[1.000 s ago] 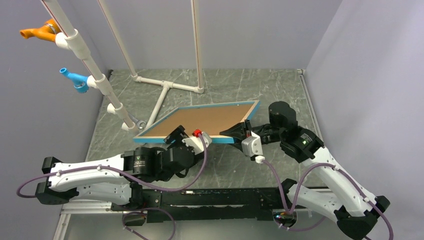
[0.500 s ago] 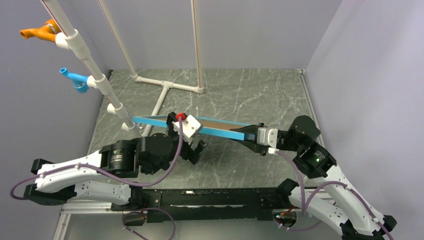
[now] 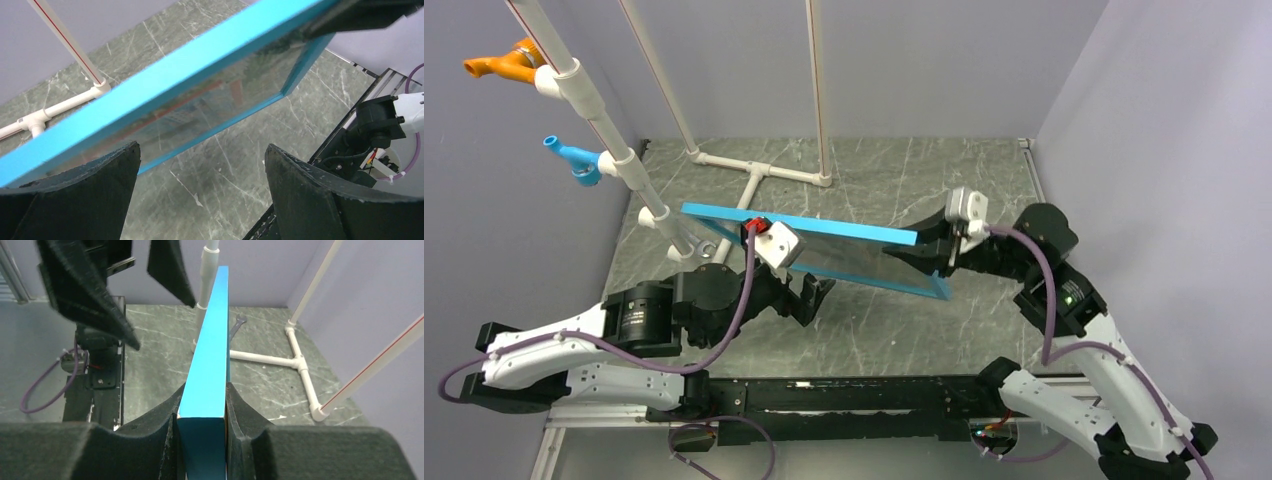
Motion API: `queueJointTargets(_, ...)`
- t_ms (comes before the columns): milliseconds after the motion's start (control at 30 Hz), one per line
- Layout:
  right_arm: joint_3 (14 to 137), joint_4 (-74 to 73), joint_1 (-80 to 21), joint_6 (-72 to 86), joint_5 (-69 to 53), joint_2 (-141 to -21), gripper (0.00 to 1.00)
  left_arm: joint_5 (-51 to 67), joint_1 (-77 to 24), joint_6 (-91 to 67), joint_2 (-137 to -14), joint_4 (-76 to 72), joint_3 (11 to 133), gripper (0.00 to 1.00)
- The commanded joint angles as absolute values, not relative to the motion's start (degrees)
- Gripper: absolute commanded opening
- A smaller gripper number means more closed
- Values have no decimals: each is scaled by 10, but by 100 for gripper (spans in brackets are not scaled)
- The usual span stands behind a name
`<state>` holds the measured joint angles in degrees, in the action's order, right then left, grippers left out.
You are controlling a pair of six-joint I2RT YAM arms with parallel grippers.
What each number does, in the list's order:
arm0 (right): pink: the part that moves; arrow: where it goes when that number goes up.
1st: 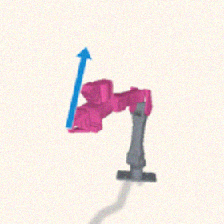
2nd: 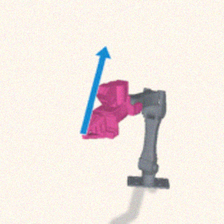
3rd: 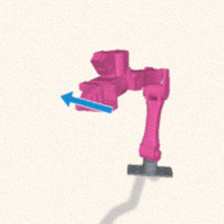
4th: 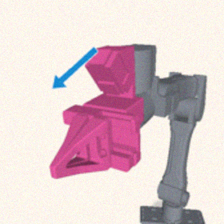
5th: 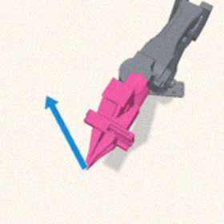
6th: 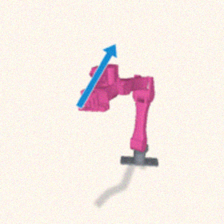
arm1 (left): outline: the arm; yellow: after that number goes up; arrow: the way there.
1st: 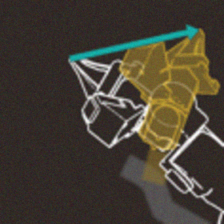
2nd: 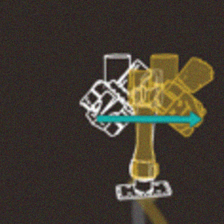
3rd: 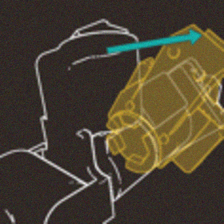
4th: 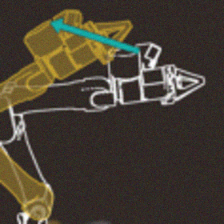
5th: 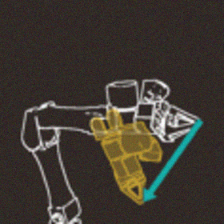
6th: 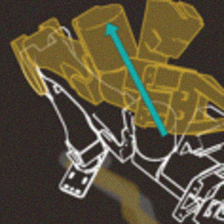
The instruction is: Put the photo into the frame
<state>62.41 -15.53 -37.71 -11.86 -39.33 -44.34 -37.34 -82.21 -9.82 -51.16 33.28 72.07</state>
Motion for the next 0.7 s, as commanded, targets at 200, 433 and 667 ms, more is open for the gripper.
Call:
queueJointTargets(200, 663, -251, -189, 81, -699, -567, 0, -388, -824, -140, -527, 349, 738, 98)
queueJointTargets(433, 605, -231, -149, 149, -723, -589, 0, -370, -805, -169, -545, 359, 735, 99)
queueJointTargets(667, 607, -390, -110, 44, -561, -616, 0, -280, -736, -205, -574, 354, 706, 99)
